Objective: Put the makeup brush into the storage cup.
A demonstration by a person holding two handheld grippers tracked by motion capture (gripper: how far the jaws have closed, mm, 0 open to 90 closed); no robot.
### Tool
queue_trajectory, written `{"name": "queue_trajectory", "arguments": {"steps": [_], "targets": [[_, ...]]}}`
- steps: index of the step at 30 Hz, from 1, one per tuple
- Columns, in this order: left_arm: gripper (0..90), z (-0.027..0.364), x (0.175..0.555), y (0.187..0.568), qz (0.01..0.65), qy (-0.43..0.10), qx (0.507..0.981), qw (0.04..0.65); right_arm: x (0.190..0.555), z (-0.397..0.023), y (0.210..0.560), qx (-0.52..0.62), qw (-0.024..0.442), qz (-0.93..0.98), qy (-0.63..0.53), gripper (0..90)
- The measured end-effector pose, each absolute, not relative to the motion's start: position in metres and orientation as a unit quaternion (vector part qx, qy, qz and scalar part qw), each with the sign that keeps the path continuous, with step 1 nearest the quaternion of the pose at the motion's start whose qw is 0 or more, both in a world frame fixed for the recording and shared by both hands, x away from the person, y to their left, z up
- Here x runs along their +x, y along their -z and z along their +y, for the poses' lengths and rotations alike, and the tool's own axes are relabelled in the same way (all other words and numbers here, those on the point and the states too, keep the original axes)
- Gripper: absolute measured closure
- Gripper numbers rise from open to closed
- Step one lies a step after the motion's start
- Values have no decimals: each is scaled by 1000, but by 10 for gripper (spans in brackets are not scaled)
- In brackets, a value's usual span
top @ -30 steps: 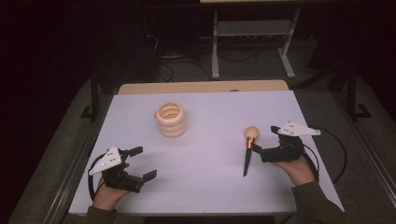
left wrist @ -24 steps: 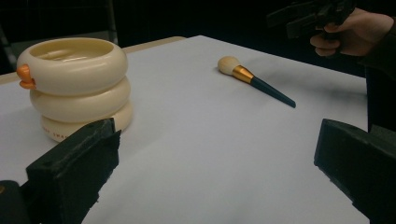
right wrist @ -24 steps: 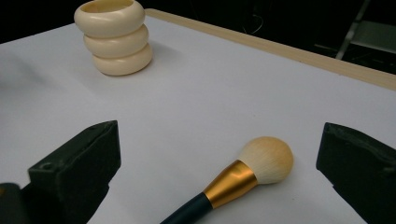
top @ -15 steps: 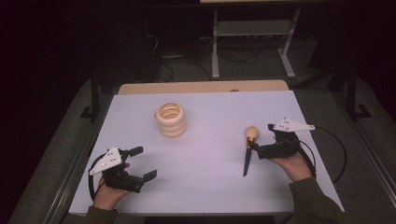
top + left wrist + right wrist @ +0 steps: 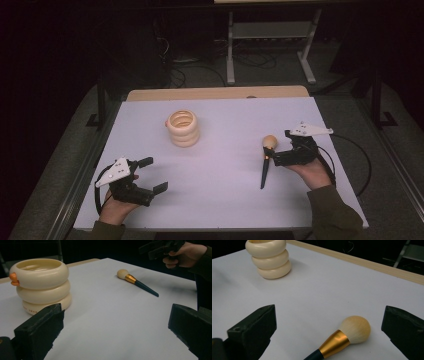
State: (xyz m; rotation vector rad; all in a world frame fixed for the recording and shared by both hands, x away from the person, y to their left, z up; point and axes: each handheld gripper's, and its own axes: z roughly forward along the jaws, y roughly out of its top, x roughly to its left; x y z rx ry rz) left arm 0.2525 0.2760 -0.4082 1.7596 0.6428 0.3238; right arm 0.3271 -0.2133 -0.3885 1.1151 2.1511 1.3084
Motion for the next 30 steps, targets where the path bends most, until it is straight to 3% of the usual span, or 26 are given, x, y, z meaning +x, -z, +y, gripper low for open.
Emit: {"name": "queue_trajectory", "arguments": {"steps": [30], "targets": [[0,277,252,408,273,-143,754,581,355,-200,377,414,182,776,-441,0]]}}
